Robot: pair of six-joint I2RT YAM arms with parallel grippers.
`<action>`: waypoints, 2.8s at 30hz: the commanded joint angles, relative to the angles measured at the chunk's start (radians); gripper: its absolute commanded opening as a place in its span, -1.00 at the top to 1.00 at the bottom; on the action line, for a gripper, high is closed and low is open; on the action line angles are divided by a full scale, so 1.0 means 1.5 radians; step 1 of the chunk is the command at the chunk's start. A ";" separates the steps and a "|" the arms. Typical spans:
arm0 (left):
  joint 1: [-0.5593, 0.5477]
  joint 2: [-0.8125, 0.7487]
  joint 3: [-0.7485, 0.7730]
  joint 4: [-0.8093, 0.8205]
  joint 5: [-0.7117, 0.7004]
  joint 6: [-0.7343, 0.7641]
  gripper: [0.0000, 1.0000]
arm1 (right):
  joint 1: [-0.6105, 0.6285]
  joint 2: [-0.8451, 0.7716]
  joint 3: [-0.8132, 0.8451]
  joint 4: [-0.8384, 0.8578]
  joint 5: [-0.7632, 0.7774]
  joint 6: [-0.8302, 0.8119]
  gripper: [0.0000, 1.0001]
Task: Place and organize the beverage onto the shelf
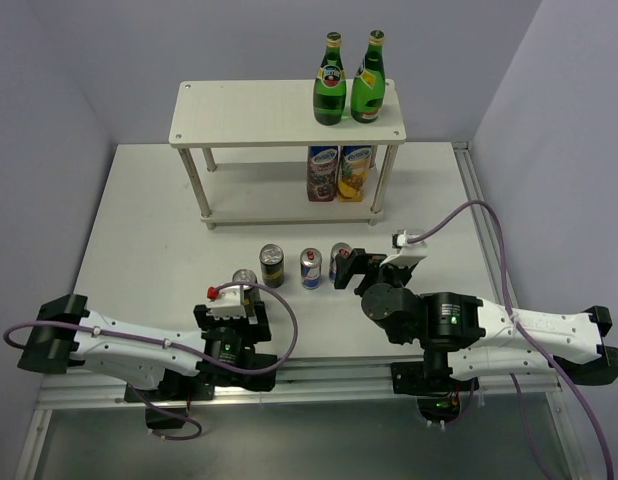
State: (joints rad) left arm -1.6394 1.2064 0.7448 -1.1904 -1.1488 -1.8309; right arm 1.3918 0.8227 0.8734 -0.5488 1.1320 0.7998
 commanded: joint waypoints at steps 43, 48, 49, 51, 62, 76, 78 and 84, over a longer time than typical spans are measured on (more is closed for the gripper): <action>0.296 0.078 -0.111 0.531 -0.031 0.321 0.02 | 0.009 -0.112 -0.091 -0.124 0.021 0.167 -1.00; 0.303 0.019 -0.078 0.440 -0.049 0.303 0.68 | 0.009 -0.115 -0.095 -0.123 0.023 0.169 -1.00; 0.304 0.005 -0.053 0.383 -0.062 0.300 0.74 | 0.010 -0.115 -0.094 -0.122 0.022 0.169 -1.00; 0.304 -0.006 -0.020 0.310 -0.085 0.243 0.95 | 0.009 -0.116 -0.093 -0.123 0.023 0.169 -1.00; 0.483 -0.159 -0.035 0.906 0.087 0.994 0.99 | 0.010 -0.135 -0.097 -0.123 0.025 0.161 -1.00; 0.724 0.139 0.097 1.073 0.390 1.089 0.99 | 0.010 -0.203 -0.107 -0.207 0.037 0.217 -0.99; 0.742 0.157 0.092 1.109 0.387 1.095 0.99 | 0.010 -0.211 -0.112 -0.226 0.039 0.234 -0.99; 0.774 0.226 0.108 1.194 0.375 1.100 0.99 | 0.010 -0.226 -0.134 -0.213 0.042 0.225 -0.99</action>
State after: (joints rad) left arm -0.4961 1.5162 0.8234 0.3855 -0.5941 -0.2150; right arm 1.3983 0.4946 0.6846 -0.8612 1.1442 1.1072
